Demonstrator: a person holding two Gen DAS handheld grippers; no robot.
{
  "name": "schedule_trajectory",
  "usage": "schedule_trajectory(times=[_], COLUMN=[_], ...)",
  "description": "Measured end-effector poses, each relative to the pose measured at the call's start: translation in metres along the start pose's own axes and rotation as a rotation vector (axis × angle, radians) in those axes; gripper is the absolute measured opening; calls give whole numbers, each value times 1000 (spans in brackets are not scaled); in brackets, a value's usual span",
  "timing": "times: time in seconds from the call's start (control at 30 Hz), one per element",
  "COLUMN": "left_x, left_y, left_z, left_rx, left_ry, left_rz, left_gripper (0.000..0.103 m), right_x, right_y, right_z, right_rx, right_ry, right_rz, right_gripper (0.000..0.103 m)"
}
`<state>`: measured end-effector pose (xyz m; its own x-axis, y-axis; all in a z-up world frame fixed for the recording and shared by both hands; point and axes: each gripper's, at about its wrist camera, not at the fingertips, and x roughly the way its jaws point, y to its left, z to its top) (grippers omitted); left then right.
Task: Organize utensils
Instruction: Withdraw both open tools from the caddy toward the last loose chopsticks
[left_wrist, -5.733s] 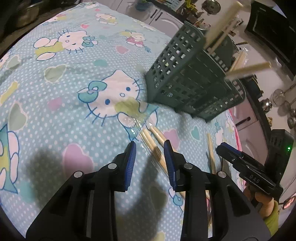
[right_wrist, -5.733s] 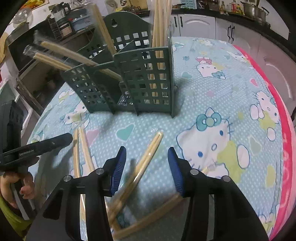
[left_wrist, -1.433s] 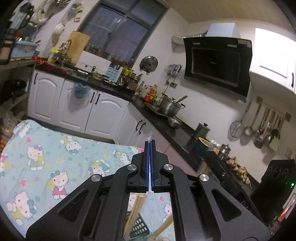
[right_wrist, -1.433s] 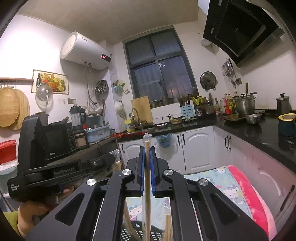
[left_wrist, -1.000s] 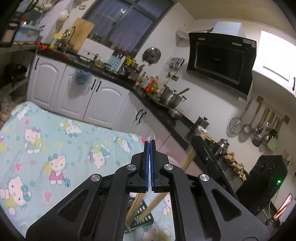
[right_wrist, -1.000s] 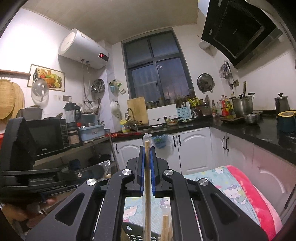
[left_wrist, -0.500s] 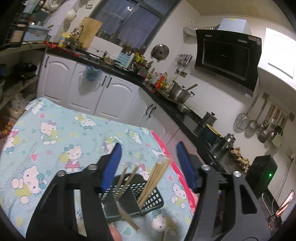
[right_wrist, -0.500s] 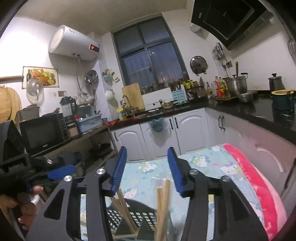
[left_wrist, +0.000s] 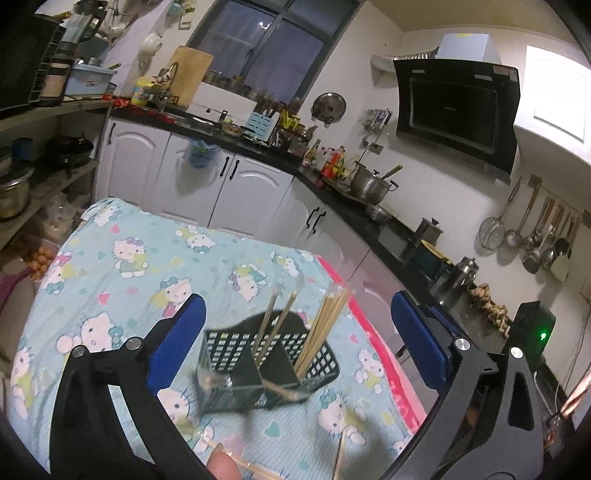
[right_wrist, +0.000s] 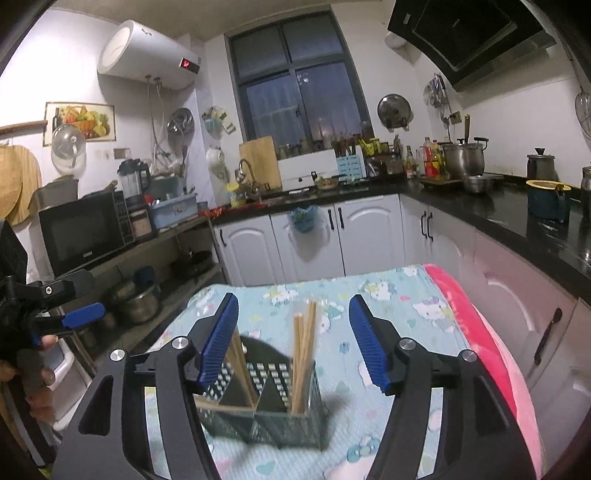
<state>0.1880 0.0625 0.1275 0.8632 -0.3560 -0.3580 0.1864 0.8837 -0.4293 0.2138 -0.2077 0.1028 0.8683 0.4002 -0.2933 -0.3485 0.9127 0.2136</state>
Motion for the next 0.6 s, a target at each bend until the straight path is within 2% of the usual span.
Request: schedule_trajectory(times=[0.6], left_x=[-9], left_y=[1], left_z=[-63], left_rx=[32], left_ry=[102], left_rz=[56], left_gripper=[92], right_x=[-34], right_y=[11], right_z=[-38], right_rx=[-74], right_ry=[102], right_rz=[0], right_gripper=[69])
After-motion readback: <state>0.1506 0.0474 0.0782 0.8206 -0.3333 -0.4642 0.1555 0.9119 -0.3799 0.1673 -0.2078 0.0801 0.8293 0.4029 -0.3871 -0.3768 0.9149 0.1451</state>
